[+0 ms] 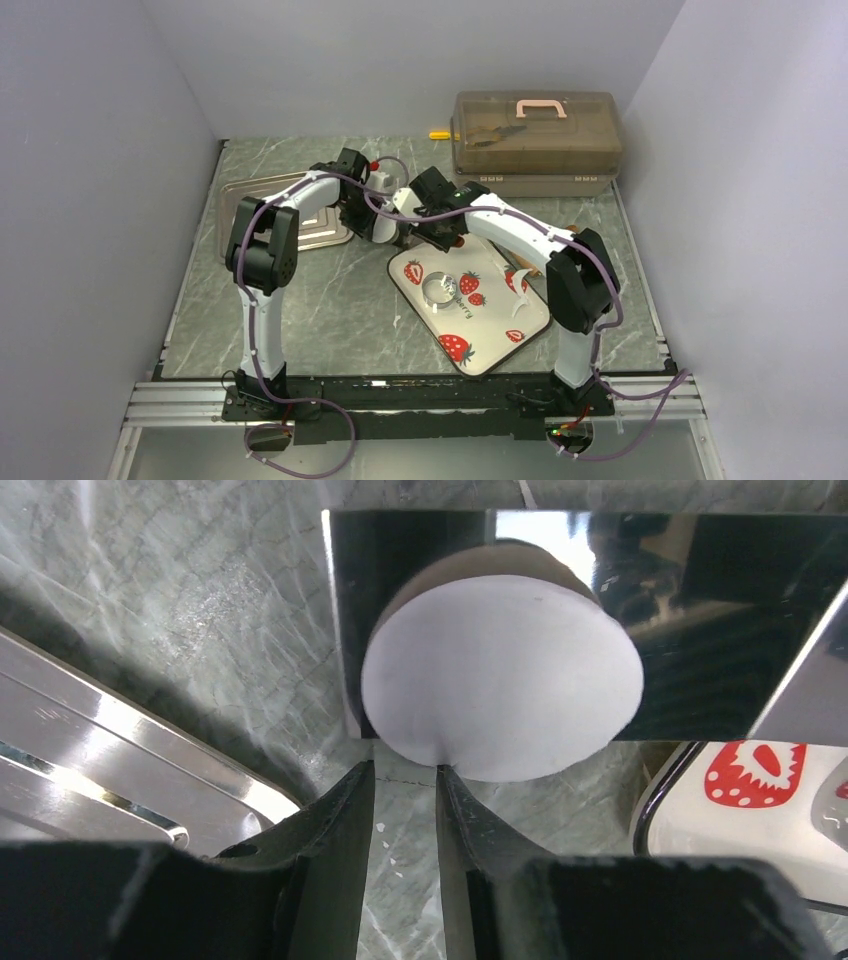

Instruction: Roll out the dumpling wrappers from the dough

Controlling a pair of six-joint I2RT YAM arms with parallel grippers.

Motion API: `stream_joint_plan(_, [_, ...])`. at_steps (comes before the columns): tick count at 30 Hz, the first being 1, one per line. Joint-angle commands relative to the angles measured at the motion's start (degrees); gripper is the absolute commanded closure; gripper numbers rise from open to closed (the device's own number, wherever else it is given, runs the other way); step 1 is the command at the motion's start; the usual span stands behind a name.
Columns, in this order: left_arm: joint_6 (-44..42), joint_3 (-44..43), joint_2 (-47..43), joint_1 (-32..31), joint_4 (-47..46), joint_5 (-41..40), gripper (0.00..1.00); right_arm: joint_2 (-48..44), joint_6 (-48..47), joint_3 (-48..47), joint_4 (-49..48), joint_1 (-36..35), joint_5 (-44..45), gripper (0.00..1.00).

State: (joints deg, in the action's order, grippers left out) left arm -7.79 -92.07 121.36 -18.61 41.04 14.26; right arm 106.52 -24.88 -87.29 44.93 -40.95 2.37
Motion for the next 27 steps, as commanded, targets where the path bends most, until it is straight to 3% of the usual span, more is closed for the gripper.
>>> stream_joint_plan(1, [1.0,-0.7,-1.1,-0.3,-2.3,3.4,0.66,1.9,-1.5,-3.6,-2.1,-1.4,-1.6,1.00])
stream_joint_plan(8, [-0.4,1.5,-5.3,0.8,-1.3,3.8,0.64,1.7,3.1,-3.6,-4.1,-0.4,-2.1,1.00])
stream_joint_plan(18, [-3.5,4.1,-18.5,4.1,4.3,10.8,0.40,-4.4,10.7,2.8,-14.6,3.9,-8.5,1.00])
stream_joint_plan(27, [-4.6,4.0,-17.8,6.9,5.4,11.9,0.40,-2.0,10.4,-0.2,-13.1,4.0,-11.4,1.00])
